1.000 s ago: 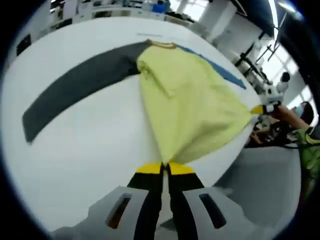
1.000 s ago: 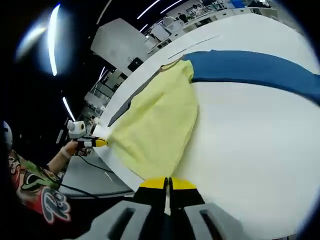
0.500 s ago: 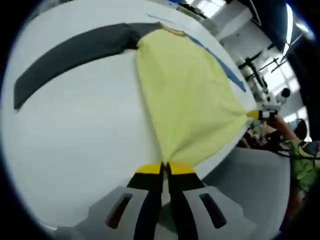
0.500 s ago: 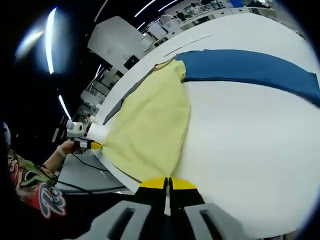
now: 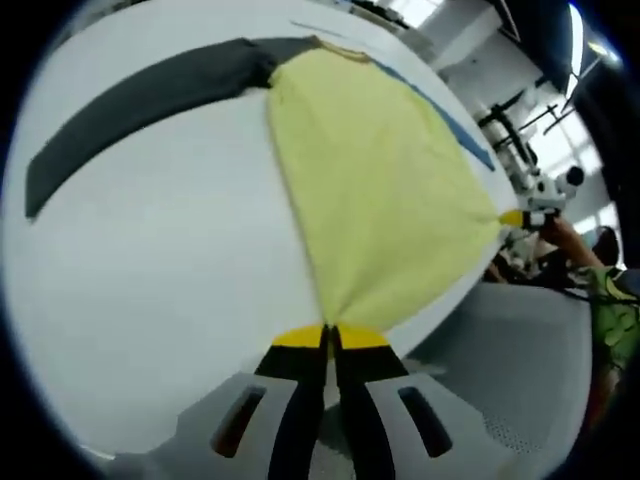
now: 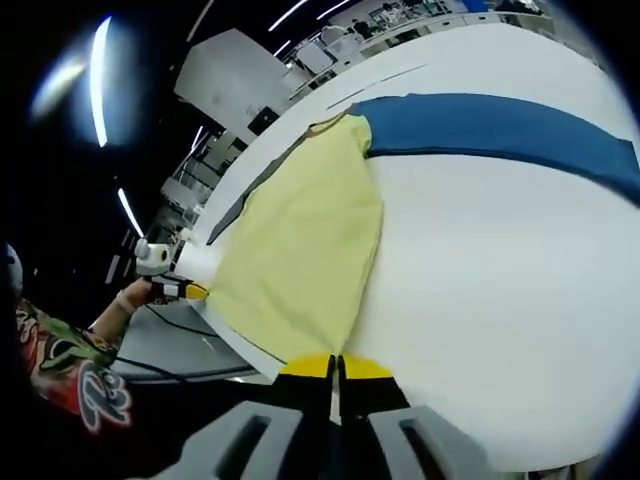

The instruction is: Fold the garment on the visible template until the final outline fits inside the template.

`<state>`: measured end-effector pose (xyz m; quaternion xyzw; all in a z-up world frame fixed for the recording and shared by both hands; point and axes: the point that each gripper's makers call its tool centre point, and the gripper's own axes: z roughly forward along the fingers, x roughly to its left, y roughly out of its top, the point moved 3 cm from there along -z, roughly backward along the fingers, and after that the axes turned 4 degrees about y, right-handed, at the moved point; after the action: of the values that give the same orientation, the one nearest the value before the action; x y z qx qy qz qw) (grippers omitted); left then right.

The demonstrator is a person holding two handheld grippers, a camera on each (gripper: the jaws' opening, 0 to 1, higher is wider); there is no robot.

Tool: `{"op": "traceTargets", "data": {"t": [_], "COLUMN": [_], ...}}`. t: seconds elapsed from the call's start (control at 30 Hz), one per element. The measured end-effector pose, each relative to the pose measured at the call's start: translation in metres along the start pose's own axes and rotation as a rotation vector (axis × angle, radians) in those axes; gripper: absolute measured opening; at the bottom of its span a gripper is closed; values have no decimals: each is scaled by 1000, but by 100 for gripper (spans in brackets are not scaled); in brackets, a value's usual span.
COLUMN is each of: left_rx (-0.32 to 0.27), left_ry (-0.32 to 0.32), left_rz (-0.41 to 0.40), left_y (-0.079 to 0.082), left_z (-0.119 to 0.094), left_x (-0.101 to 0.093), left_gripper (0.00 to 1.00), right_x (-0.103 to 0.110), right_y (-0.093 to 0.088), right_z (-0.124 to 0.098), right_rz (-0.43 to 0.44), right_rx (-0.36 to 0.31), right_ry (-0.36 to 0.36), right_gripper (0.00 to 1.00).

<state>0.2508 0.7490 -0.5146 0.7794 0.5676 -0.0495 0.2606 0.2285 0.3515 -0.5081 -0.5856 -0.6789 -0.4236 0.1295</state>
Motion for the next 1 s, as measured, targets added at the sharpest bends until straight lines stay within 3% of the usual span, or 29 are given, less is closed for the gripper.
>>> {"op": "traceTargets", "data": {"t": [0.43,0.6,0.73,0.8,0.93,1.0], "left_rx": [-6,-46,-103,-151,-247,-309], "left_ry": [-9,-27,-15,-18,3,29], "left_rz": [-11,-6,-4,-20,9,74], "left_y": [-2,-2,4,11,26,35], "left_z": [0,-2,-11,-16,-26,-31], "left_x": [0,-1,5,7,12,14], "left_gripper": [0,0,0,3,20,34], "right_x": [-1,3,4,2,-5,-11], "right_y": [-5,-2,7,17,37,45], "right_z": [3,1,-5,-10,-18,-22], "right_rz": [-8,-97,-136,-156,-194,-205], "right_rx": [22,-1,-46,-87,-177,-204], "right_ry": [-14,-1,2,-9,-44,-78], "right_gripper": [0,0,23,30,60,77]}}
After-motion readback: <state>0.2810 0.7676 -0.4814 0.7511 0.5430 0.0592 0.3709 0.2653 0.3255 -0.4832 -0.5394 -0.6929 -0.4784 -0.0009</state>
